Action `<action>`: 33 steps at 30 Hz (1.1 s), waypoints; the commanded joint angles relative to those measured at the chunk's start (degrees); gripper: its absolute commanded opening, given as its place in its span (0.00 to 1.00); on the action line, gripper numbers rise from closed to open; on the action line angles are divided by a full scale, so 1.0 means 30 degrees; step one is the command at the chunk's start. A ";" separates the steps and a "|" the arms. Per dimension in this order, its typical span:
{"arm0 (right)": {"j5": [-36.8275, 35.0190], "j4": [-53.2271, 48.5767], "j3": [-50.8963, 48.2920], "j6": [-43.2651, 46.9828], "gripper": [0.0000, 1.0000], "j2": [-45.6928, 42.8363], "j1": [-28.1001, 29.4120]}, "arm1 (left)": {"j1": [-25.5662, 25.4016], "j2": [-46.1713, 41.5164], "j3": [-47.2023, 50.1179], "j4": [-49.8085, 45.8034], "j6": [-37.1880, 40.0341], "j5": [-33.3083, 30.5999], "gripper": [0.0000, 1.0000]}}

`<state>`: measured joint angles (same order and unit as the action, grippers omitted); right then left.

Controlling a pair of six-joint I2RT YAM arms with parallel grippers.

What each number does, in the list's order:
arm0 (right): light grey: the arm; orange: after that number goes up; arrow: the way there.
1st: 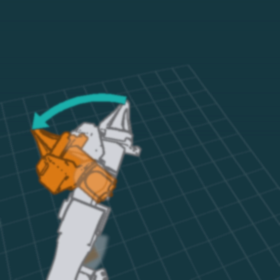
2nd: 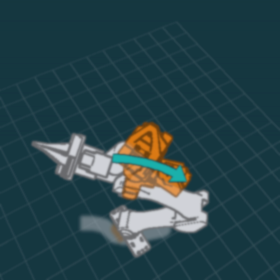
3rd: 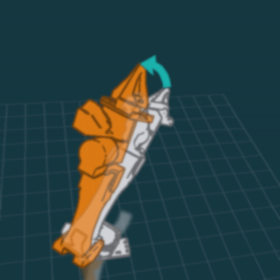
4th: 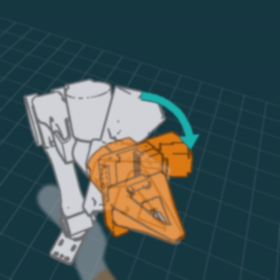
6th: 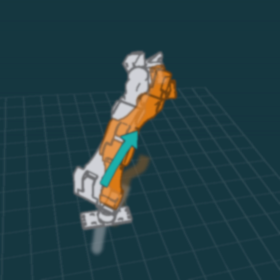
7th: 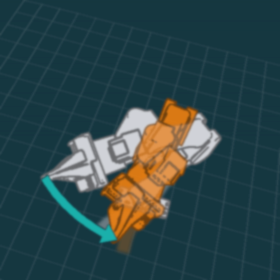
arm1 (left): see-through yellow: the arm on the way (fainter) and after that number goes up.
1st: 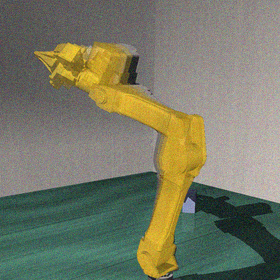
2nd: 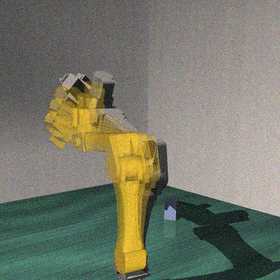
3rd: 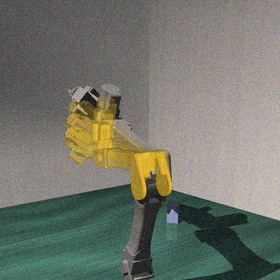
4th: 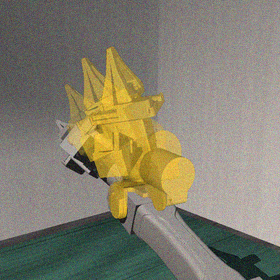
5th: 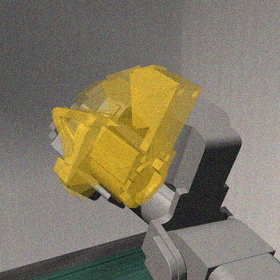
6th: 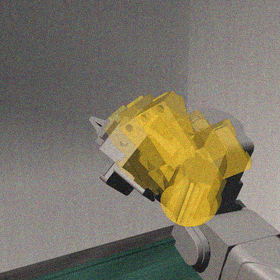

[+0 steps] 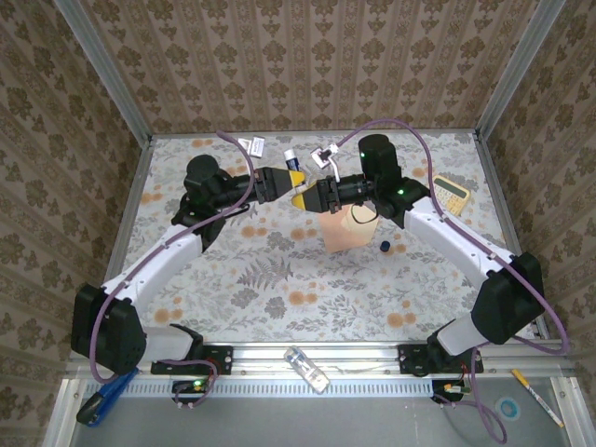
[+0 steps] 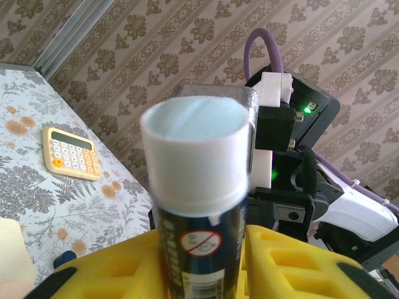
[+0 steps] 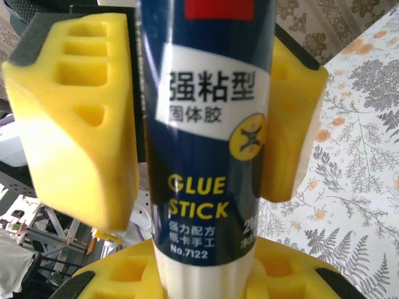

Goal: Place the letter into the envelope and seal it

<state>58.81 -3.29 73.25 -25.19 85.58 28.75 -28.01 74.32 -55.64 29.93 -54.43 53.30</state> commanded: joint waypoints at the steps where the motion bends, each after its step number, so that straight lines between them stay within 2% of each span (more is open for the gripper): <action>1: -0.0018 -0.0353 0.0662 0.0428 0.23 0.0185 0.0142 | 0.0005 0.0040 -0.0102 0.0598 0.0155 0.0399 0.28; 13: 0.0157 -0.1181 0.0513 0.0748 0.23 0.0221 0.0197 | 0.0401 0.0010 -0.0380 0.0511 0.0303 0.0555 0.29; 19: 0.0058 -0.1100 0.0378 0.0750 0.23 0.0109 0.0210 | 0.0416 -0.0070 -0.0287 0.0569 0.0331 0.0530 0.20; 23: -0.0593 -0.1302 0.0181 0.1026 0.35 -0.0440 0.0209 | 0.0466 -0.0106 -0.0190 0.0423 0.0427 0.0414 0.17; 28: -0.4075 -0.3578 0.0171 0.2598 0.52 -0.1803 0.0274 | 0.0490 -0.0332 0.0109 -0.0165 0.0593 -0.0800 0.10; 29: -0.5144 -0.4010 0.0148 0.2853 0.54 -0.2482 0.0360 | 0.1039 -0.0445 0.0066 -0.0745 0.0928 -0.1326 0.08; 33: -0.9680 -0.6103 0.0817 0.4316 0.56 -0.3182 0.1383 | 0.0775 -0.0969 -0.0071 -0.2943 0.2200 -0.3335 0.05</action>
<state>41.74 -15.51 73.58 -16.95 78.26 30.96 -25.43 73.95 -55.64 25.02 -51.79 48.05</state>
